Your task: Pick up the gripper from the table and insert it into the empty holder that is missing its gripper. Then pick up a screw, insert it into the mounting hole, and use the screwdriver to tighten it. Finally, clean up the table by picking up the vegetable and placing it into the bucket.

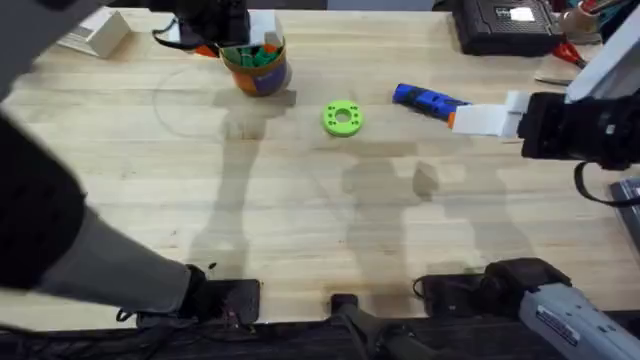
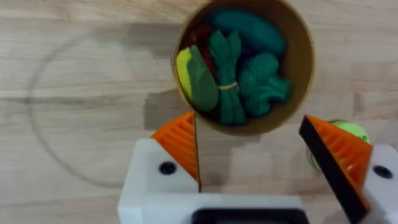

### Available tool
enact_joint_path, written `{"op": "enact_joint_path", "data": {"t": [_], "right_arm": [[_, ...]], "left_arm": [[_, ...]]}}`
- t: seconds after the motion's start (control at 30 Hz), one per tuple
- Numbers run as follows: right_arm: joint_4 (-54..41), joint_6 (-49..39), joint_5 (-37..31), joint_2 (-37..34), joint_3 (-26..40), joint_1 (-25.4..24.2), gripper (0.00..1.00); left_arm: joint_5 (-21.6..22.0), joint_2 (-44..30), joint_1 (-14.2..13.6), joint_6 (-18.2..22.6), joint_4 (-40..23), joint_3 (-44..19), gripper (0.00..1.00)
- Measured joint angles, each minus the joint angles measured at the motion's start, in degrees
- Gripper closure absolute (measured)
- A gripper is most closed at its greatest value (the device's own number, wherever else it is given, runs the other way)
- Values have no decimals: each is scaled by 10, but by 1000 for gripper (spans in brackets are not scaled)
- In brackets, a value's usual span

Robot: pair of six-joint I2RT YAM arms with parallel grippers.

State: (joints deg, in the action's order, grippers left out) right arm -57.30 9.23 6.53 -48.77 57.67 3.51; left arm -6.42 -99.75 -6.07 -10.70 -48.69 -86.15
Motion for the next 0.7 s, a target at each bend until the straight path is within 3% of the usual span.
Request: {"op": "enact_joint_path", "data": {"t": [0.27, 0.33, 0.37, 0.4, 0.5, 0.7], "right_arm": [[0, 0, 0, 0, 0, 0, 22], [0, 0, 0, 0, 0, 0, 21], [0, 0, 0, 0, 0, 0, 21], [0, 0, 0, 0, 0, 0, 22], [0, 0, 0, 0, 0, 0, 22], [0, 0, 0, 0, 0, 0, 22]], "left_arm": [[18, 164, 0, 12, -132, 0, 15], [31, 241, 0, 18, -172, 14, 15], [32, 264, 0, 19, -174, 29, 15], [35, 332, 0, 23, -176, 87, 15], [35, 390, 0, 35, -181, 147, 15], [35, 437, 0, 47, -183, 218, 16]]}}
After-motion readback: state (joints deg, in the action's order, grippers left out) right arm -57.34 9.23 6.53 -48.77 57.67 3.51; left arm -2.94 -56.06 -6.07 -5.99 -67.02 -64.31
